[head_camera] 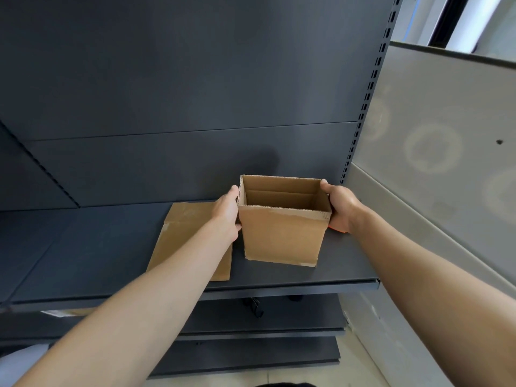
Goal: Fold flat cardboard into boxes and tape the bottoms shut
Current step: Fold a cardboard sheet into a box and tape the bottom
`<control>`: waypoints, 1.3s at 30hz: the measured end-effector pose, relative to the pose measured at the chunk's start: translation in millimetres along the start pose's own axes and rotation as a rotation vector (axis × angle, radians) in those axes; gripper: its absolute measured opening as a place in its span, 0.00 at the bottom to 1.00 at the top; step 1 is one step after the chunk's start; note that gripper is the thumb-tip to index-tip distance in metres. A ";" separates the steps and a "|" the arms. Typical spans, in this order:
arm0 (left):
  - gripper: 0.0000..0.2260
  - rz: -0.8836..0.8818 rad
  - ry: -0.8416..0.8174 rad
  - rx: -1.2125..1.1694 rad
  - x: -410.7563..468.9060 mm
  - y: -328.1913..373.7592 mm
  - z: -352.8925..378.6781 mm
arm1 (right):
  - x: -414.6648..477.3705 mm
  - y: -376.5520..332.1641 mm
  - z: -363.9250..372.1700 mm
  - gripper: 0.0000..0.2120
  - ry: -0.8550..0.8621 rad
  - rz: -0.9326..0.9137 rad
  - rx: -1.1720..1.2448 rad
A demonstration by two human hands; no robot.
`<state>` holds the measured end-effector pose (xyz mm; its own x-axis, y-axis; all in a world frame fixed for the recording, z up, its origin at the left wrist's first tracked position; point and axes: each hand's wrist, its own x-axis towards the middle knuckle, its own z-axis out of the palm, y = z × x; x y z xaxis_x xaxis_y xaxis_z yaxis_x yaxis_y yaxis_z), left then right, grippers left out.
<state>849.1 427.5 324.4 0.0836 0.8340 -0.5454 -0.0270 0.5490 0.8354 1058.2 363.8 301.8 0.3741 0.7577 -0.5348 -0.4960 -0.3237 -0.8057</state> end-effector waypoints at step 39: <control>0.20 0.009 -0.429 0.360 27.4 -5.6 -10.1 | 12.0 8.3 -6.7 0.18 -0.087 -0.072 -0.164</control>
<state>841.5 447.9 304.0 0.4852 0.7000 -0.5240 0.3061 0.4254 0.8517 1063.8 366.5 287.0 0.3313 0.8259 -0.4563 -0.3336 -0.3498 -0.8754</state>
